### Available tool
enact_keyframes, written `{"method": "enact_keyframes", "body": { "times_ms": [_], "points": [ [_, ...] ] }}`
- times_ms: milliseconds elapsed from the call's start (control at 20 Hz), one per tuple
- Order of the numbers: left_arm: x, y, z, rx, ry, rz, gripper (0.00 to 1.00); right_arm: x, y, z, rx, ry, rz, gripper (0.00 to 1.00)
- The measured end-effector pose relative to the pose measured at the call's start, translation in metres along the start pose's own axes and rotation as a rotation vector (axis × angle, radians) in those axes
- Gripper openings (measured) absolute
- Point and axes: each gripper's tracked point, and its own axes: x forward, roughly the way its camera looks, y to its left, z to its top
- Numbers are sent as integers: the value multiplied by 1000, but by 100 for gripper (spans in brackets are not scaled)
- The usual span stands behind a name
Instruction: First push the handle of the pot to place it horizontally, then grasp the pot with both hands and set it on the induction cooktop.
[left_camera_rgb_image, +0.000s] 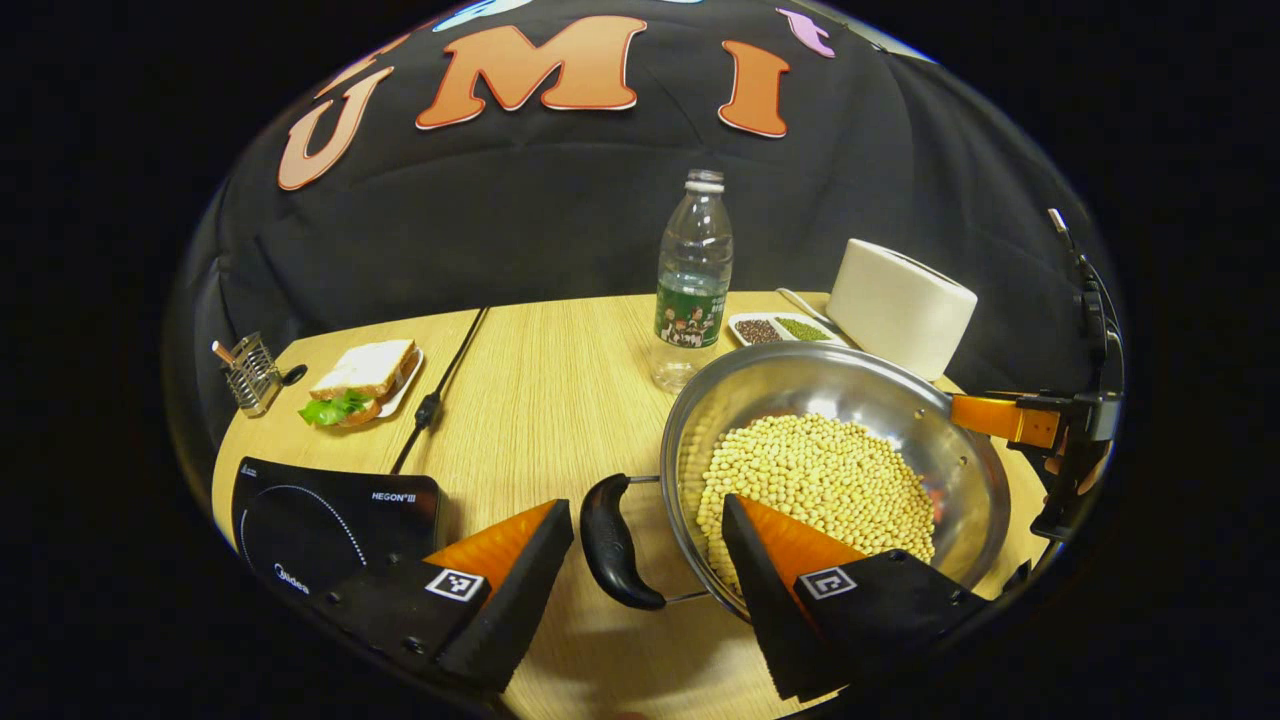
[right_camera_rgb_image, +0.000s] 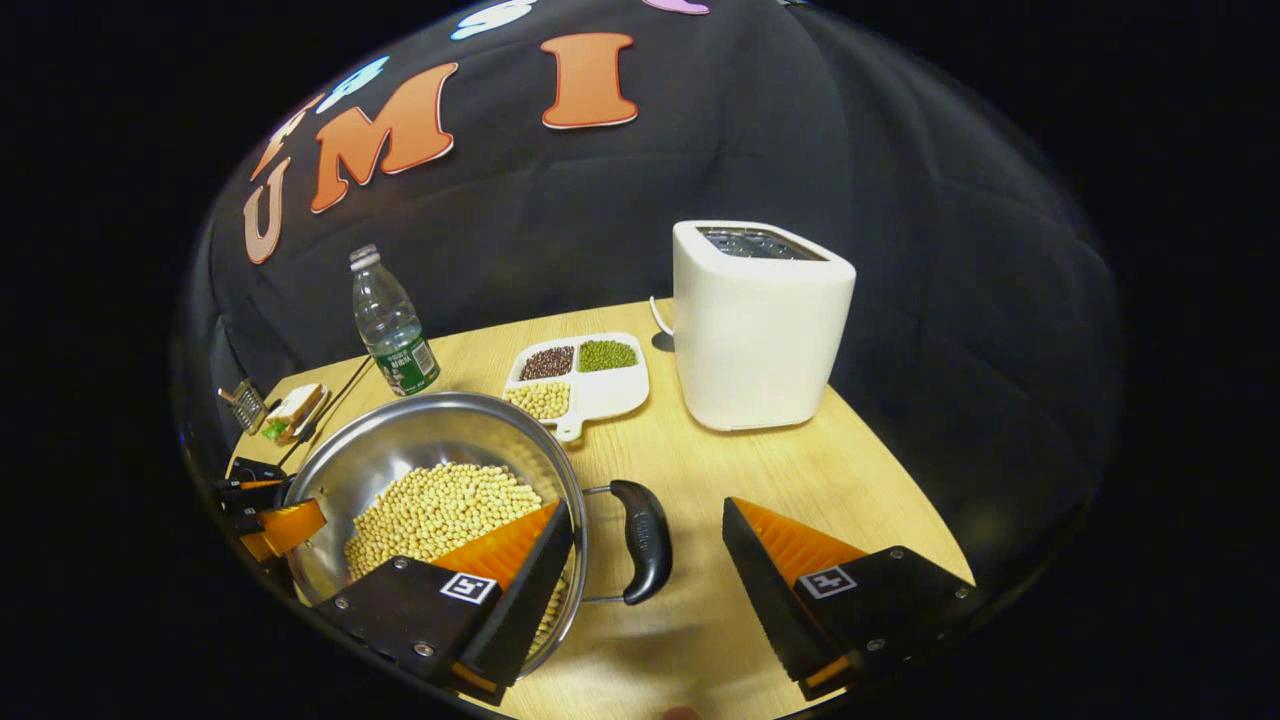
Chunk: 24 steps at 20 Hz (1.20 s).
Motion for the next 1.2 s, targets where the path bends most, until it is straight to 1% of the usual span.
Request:
{"method": "enact_keyframes", "body": {
  "times_ms": [200, 250, 300, 350, 400, 450, 500, 550, 600, 650, 700, 750, 800, 850, 950, 1000, 1050, 1100, 1150, 1200],
  "points": [
    [10, -2, -3, -16, 12, -21, 97, 16, 6, -14, -3, 66, 22, 94],
    [15, -7, -3, -29, 13, -45, 96, 20, 9, -18, 6, 81, 30, 94],
    [16, -7, -2, -43, 22, -39, 91, 22, 10, -20, 13, 93, 33, 94],
    [21, -7, -9, -59, 47, -49, 86, 24, 11, -21, 16, 99, 37, 93],
    [21, -9, -10, -85, 64, -60, 86, 24, 16, -21, 24, 101, 58, 86],
    [23, -9, -11, -106, 78, -62, 85, 24, 18, -22, 29, 105, 61, 80],
    [24, -8, -11, -110, 82, -61, 83, 23, 19, -23, 29, 110, 65, 67],
    [24, -6, -9, -113, 86, -53, 76, 22, 18, -23, 28, 109, 73, 65],
    [25, -5, -10, -111, 96, -42, 76, 22, 18, -23, 40, 108, 80, 61],
    [26, -5, -9, -111, 94, -36, 72, 21, 18, -23, 71, 103, 82, 58],
    [26, -6, -7, -111, 92, -39, 71, 21, 19, -24, 86, 106, 84, 52],
    [24, -6, -8, -121, 86, -36, 66, 19, 18, -25, 90, 109, 85, 50],
    [25, -5, -11, -118, 100, -34, 65, 19, 19, -24, 99, 120, 82, 53],
    [25, -5, -11, -123, 102, -34, 65, 17, 21, -22, 113, 122, 82, 47],
    [23, -1, -11, -131, 104, -37, 65, 9, 22, -17, 120, 110, 82, 47],
    [19, 1, -7, -130, 95, -37, 65, 5, 23, -13, 118, 106, 82, 41],
    [15, 4, -2, -130, 83, -39, 67, -3, 26, -8, 123, 99, 83, 47],
    [8, 6, 4, -130, 73, -40, 64, -9, 31, -4, 130, 99, 86, 47],
    [1, 8, 12, -127, 62, -39, 65, -14, 34, 0, 130, 94, 90, 47],
    [-6, 10, 17, -127, 56, -35, 67, -20, 38, 5, 130, 85, 93, 51]
  ]
}}
